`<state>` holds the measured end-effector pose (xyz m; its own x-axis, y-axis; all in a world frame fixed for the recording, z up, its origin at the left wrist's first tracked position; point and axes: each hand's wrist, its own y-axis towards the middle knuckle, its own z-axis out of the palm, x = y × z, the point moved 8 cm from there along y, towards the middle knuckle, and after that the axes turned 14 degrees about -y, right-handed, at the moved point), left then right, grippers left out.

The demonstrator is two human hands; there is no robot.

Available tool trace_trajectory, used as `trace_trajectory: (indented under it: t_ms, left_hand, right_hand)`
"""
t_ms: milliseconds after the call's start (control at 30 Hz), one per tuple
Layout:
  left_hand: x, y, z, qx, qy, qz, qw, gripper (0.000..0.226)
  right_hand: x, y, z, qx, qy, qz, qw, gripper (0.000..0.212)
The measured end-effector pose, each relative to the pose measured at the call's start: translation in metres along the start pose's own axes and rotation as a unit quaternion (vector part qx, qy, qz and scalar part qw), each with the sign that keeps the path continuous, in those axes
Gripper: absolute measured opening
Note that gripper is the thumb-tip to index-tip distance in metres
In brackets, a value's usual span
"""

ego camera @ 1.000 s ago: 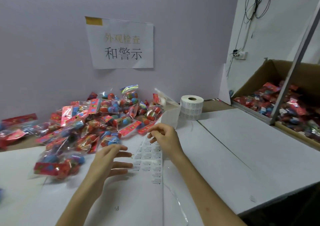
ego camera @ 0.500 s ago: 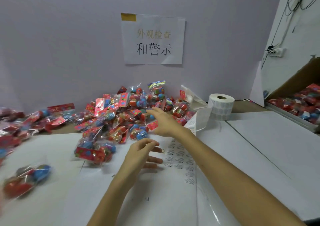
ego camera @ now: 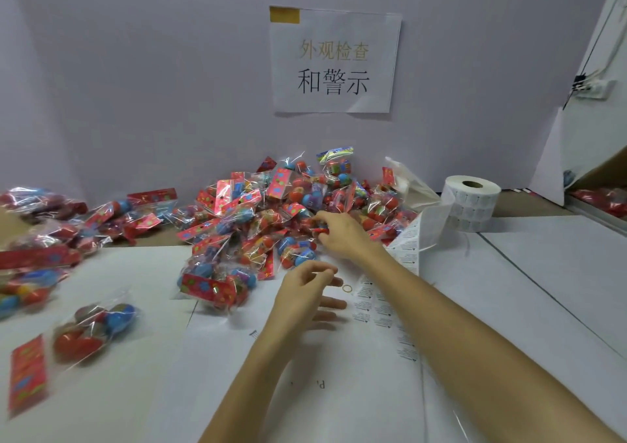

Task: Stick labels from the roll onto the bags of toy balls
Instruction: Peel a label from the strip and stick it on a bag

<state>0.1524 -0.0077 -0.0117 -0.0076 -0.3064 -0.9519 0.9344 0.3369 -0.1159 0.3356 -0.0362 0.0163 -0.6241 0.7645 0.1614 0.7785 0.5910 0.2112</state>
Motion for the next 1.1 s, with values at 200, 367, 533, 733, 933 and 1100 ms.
trace_trajectory:
  t_ms: [200, 367, 533, 733, 933, 1100]
  left_hand:
    - [0.003, 0.006, -0.01, -0.036, -0.022, 0.007, 0.999, 0.014]
    - [0.003, 0.01, -0.014, -0.046, -0.03, 0.006, 0.998, 0.016]
    - [0.002, 0.01, -0.015, -0.066, -0.019, 0.006, 0.998, 0.019]
    - [0.001, 0.01, -0.015, -0.055, -0.017, 0.011, 0.998, 0.022]
    - [-0.004, 0.001, 0.004, 0.044, -0.116, -0.005, 0.992, 0.051]
    - [-0.011, -0.002, -0.001, 0.021, -0.131, 0.026, 0.991, 0.047]
  right_hand:
    - [-0.012, -0.04, -0.005, 0.023, 0.034, -0.03, 0.999, 0.025]
    - [-0.026, -0.071, -0.013, 0.035, 0.061, -0.004, 0.998, 0.01]
    - [-0.034, -0.086, -0.031, -0.028, 0.047, 0.043, 0.998, 0.02]
    - [-0.039, -0.098, -0.044, -0.118, 0.435, 0.063, 0.89, 0.018]
    - [-0.019, -0.108, -0.033, -0.006, 0.621, 0.027, 0.783, 0.028]
    - [-0.002, -0.113, -0.024, 0.017, 0.61, 0.015, 0.792, 0.037]
